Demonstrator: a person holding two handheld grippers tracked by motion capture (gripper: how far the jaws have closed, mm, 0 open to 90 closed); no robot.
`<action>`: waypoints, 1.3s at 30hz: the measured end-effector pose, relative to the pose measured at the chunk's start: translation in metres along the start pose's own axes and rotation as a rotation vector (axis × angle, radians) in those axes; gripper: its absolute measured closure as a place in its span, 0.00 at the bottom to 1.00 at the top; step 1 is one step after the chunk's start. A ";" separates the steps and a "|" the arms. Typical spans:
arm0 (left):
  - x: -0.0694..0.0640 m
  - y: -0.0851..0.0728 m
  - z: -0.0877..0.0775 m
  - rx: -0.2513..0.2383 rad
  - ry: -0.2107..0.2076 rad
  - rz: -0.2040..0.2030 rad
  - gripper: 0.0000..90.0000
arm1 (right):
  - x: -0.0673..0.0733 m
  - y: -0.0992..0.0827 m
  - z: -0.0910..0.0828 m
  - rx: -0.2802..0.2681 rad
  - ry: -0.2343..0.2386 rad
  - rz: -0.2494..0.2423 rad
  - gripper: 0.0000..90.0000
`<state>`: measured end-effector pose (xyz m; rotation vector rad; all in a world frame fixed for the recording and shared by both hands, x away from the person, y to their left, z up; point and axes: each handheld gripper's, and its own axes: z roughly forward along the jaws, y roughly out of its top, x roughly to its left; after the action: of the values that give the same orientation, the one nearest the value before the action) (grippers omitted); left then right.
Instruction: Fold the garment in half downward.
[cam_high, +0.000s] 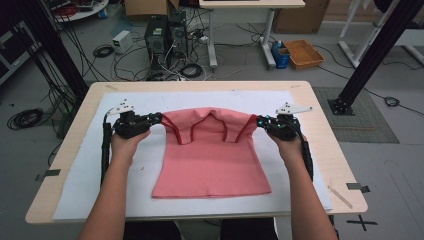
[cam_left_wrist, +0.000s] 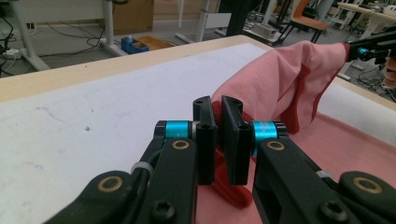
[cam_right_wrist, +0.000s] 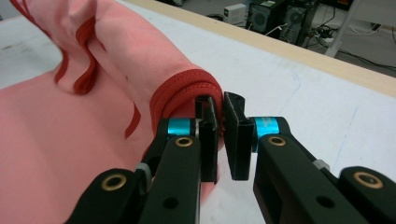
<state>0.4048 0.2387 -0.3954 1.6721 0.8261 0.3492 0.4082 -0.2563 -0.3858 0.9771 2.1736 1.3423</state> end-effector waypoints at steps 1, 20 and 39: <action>-0.004 -0.003 -0.004 0.003 -0.010 0.009 0.93 | 0.002 -0.003 -0.004 -0.010 0.003 0.001 0.95; -0.063 -0.070 -0.068 0.057 -0.038 -0.033 0.46 | 0.050 -0.076 -0.084 -0.135 0.080 0.006 0.70; -0.074 -0.079 -0.038 0.281 -0.104 -0.016 0.47 | 0.061 -0.093 -0.060 0.202 0.196 0.011 0.65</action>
<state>0.3021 0.2215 -0.4447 1.9254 0.8392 0.1378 0.2958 -0.2753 -0.4394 0.9656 2.4947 1.2900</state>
